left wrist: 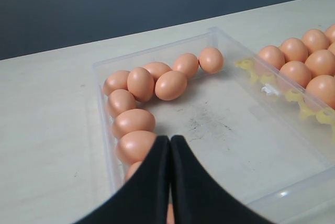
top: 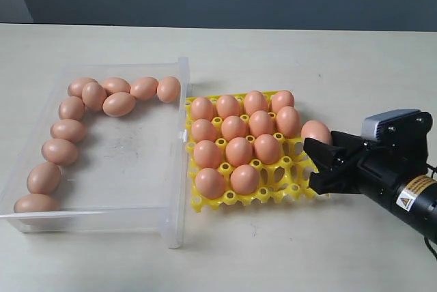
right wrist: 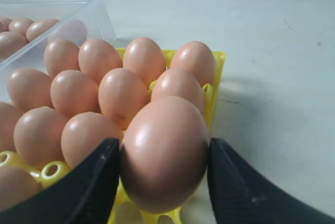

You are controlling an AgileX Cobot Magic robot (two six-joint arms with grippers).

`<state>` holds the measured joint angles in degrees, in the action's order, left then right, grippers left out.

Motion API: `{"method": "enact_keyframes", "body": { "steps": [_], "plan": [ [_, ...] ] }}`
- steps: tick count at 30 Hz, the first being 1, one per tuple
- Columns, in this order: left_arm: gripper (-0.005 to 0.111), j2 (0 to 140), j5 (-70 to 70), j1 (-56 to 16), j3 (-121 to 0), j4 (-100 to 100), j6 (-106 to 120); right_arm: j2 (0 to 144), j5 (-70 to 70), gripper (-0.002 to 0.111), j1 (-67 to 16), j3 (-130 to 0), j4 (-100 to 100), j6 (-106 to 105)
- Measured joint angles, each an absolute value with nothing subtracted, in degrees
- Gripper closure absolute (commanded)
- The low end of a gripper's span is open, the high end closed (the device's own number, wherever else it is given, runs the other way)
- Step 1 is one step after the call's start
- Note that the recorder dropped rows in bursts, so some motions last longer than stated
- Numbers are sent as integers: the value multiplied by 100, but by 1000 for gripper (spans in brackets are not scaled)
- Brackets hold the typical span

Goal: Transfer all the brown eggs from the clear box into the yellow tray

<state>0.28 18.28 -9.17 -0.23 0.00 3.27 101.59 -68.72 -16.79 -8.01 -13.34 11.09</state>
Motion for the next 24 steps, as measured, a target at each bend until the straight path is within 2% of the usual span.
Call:
{"method": "enact_keyframes", "body": {
  "steps": [15, 17, 18, 19, 20, 22, 24],
  "plan": [
    [106, 28, 1828, -917, -23, 0, 327, 10727, -6916, 107, -1679, -1162, -1659, 999],
    [106, 28, 1828, -917, -23, 0, 327, 10727, -6916, 97, -1679, -1172, -1639, 999],
    [106, 28, 1828, -917, -23, 0, 327, 10727, -6916, 81, -1679, -1172, -1634, 999],
    [106, 28, 1828, -917, -23, 0, 327, 10727, -6916, 71, -1679, -1172, -1634, 999],
    [106, 28, 1828, -917, -23, 0, 327, 10727, -6916, 54, -1679, -1172, -1634, 999],
    [106, 28, 1828, -917, -23, 0, 327, 10727, -6916, 48, -1679, -1172, -1634, 999],
    [106, 28, 1828, -917, -23, 0, 327, 10727, -6922, 48, -1679, -1172, -1577, 999]
  ]
}}
